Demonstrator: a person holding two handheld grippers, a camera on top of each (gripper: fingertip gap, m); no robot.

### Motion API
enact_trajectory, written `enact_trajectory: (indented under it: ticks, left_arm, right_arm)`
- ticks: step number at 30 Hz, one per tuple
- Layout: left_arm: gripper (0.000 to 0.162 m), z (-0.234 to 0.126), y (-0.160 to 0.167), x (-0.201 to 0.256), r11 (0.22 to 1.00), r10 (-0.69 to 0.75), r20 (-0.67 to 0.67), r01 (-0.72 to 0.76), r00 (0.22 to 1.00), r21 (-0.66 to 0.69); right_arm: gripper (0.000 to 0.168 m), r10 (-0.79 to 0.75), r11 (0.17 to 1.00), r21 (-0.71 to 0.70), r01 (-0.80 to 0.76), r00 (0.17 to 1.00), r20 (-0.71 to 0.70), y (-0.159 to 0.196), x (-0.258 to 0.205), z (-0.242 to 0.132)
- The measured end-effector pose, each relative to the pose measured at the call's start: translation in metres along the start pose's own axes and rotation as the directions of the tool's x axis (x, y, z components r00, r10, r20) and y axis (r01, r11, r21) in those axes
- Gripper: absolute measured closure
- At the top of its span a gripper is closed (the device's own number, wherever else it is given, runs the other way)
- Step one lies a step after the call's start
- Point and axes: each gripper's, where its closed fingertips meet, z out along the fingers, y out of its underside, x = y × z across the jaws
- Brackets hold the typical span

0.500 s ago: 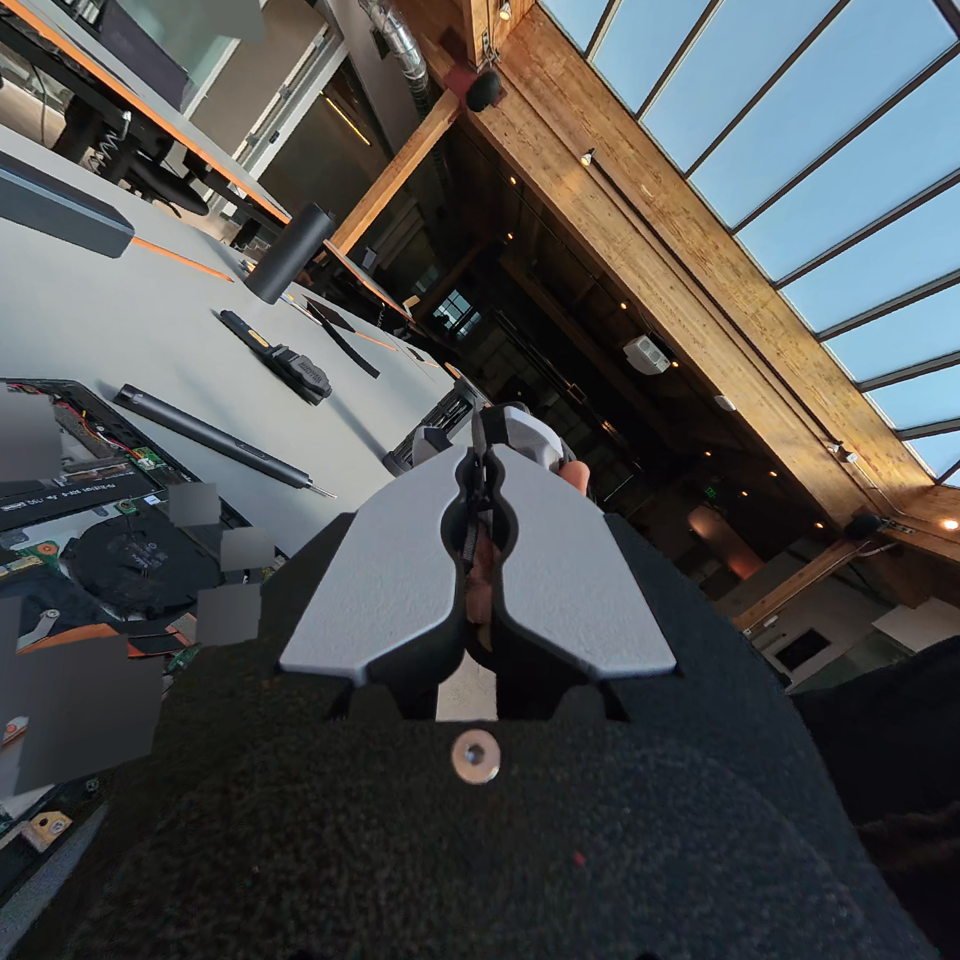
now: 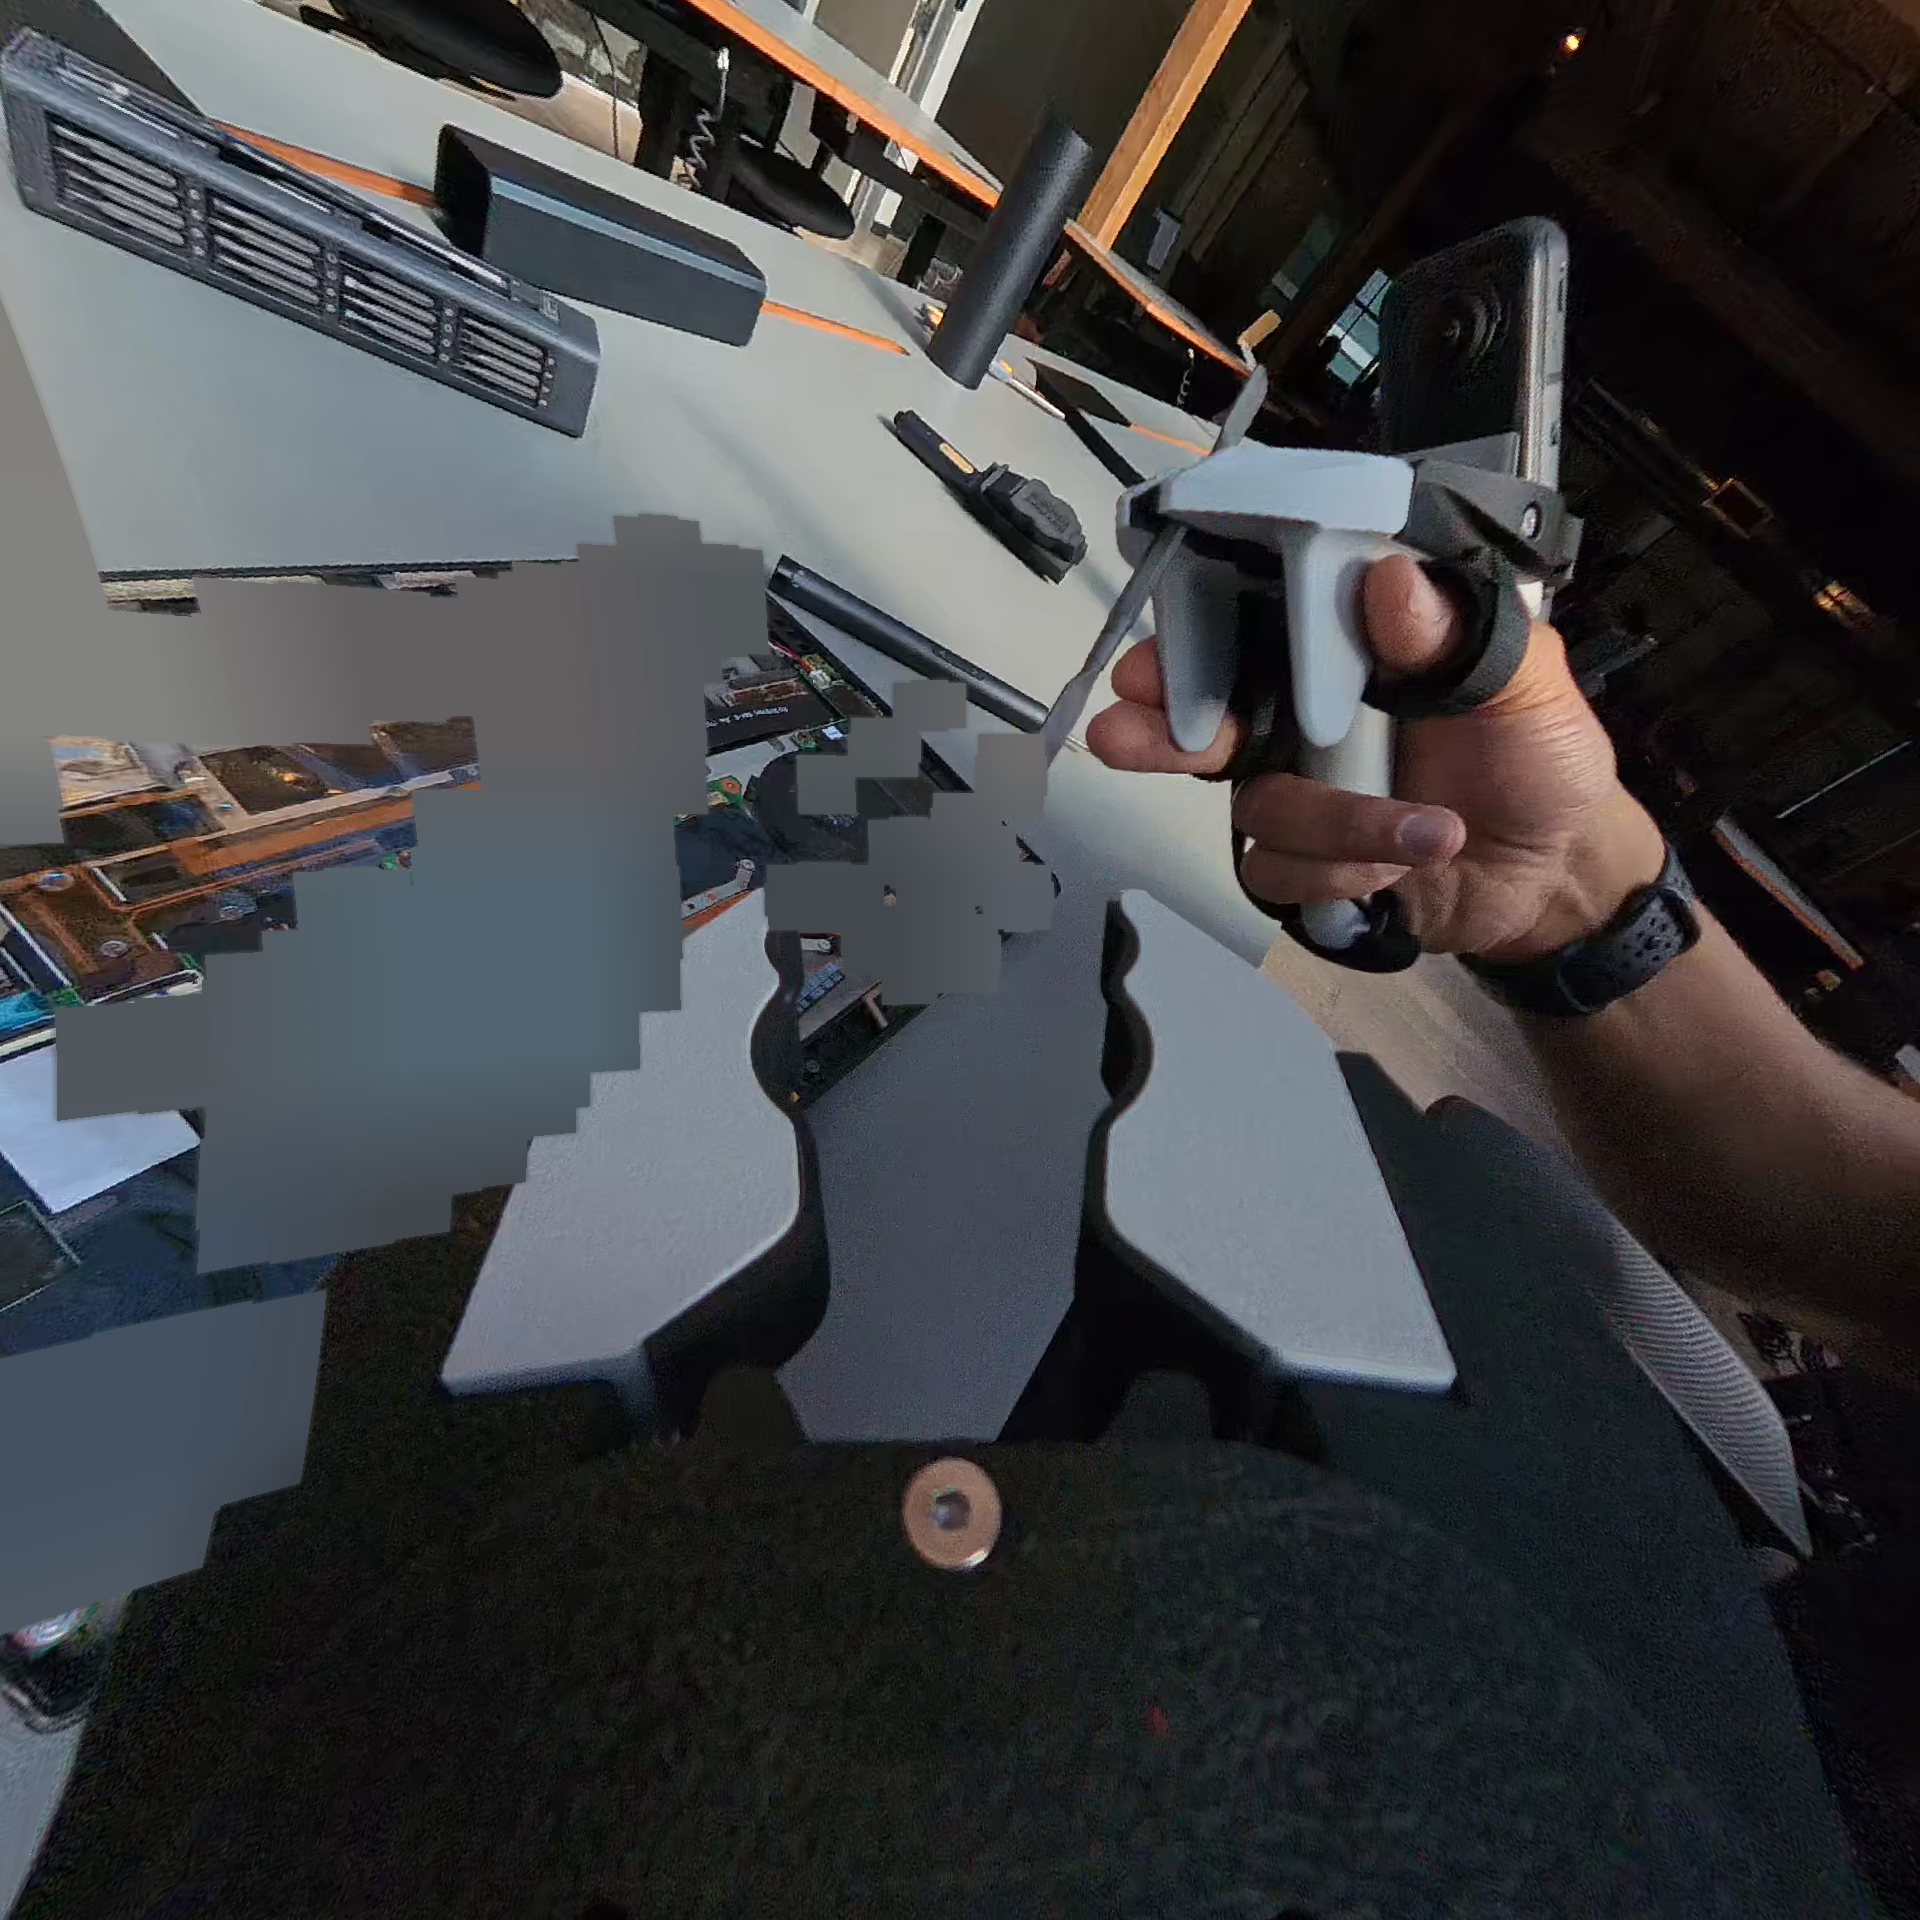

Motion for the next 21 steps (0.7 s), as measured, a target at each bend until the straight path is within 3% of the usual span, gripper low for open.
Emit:
enact_trajectory:
  ticks: [2, 4, 9, 21]
  left_arm:
    - [0.103, -0.013, 0.011, -0.021, 0.991, 0.091, 0.070, -0.083, 0.993, -0.104]
    - [0.111, -0.025, 0.021, -0.037, 0.962, 0.184, 0.092, -0.161, 0.979, -0.219]
    - [0.162, -0.046, 0.033, -0.067, 0.857, 0.372, 0.043, -0.326, 0.927, -0.399]
    - [0.162, -0.046, 0.030, -0.104, 0.787, 0.427, -0.032, -0.388, 0.904, -0.480]
  right_arm:
    - [0.164, -0.049, 0.995, -0.092, 0.046, 0.998, -0.037, -0.002, 0.019, 0.016]
    - [0.164, -0.074, 0.981, -0.182, 0.067, 0.997, -0.033, -0.001, 0.038, 0.035]
    - [0.164, -0.047, 0.937, -0.345, 0.047, 0.999, 0.006, 0.007, 0.077, 0.078]
    - [0.164, -0.022, 0.880, -0.476, 0.016, 1.000, -0.008, 0.020, 0.114, 0.102]
